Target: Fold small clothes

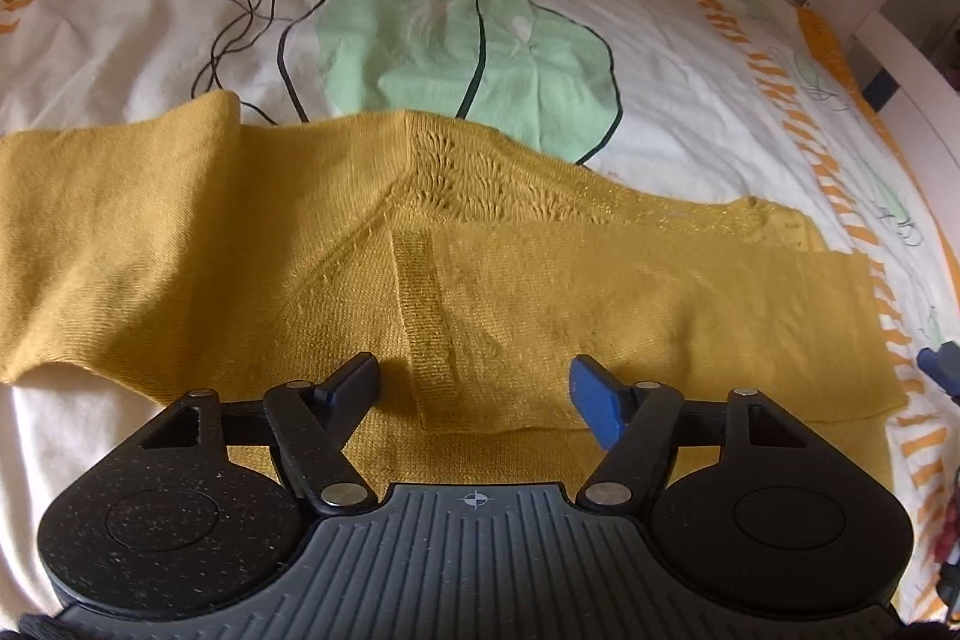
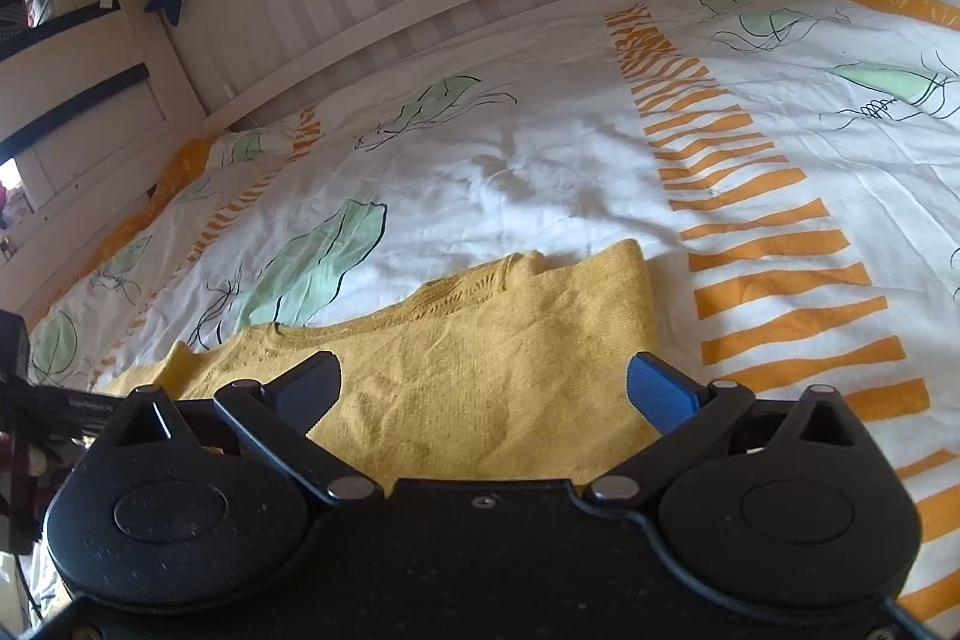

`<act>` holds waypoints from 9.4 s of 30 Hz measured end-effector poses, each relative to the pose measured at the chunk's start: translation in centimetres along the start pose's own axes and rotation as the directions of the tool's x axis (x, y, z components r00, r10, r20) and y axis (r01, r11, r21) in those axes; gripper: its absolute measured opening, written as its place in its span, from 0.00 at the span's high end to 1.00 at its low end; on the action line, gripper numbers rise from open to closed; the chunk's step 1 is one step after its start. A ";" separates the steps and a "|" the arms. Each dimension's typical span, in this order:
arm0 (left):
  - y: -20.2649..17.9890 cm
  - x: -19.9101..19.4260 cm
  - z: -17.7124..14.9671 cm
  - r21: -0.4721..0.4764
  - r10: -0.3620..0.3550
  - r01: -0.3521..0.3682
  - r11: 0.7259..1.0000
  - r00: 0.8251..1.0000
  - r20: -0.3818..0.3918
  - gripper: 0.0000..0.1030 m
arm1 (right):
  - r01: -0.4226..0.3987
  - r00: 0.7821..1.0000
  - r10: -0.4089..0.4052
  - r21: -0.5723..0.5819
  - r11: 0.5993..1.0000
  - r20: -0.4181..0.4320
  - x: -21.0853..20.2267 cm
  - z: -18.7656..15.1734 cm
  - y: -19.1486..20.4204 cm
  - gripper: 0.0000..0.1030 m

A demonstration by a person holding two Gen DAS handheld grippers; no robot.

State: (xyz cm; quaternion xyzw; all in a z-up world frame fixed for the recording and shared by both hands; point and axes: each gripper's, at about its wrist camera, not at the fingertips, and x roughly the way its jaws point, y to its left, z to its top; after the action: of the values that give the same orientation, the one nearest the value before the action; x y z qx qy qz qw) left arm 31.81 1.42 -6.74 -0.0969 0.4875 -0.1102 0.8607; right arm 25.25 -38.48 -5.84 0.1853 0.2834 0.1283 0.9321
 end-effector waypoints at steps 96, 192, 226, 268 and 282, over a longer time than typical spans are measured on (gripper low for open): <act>15.8 -12.7 -4.7 -0.187 0.280 -0.240 0.953 0.931 0.234 0.35 | 0.348 0.917 -0.372 -0.164 0.923 -0.147 3.6 -2.2 1.0 0.01; -6.0 -8.5 -3.7 0.229 0.019 -0.087 0.969 0.959 0.282 0.25 | -0.003 0.997 0.004 0.014 1.000 -0.074 -2.5 -5.3 5.7 0.00; 7.3 -4.2 -4.5 0.055 0.124 -0.135 0.989 0.980 0.157 0.10 | 0.095 0.982 -0.083 0.067 0.993 -0.169 8.4 -1.2 4.7 0.28; 7.2 -3.9 -4.5 0.075 0.127 -0.140 0.987 0.980 0.151 0.08 | 0.326 0.929 -0.343 -0.134 0.936 -0.136 3.1 -2.0 3.7 0.22; 7.0 -4.5 -5.9 0.091 0.131 -0.146 0.985 0.979 0.153 0.07 | 0.266 0.941 -0.280 -0.096 0.959 -0.188 -2.8 -6.5 5.6 0.13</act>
State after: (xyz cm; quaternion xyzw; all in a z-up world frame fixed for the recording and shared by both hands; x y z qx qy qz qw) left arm 25.16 9.04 -7.96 -0.0268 0.4222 -0.0672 0.9036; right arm 18.49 -32.64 -7.13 0.0977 0.3938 0.0255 0.9136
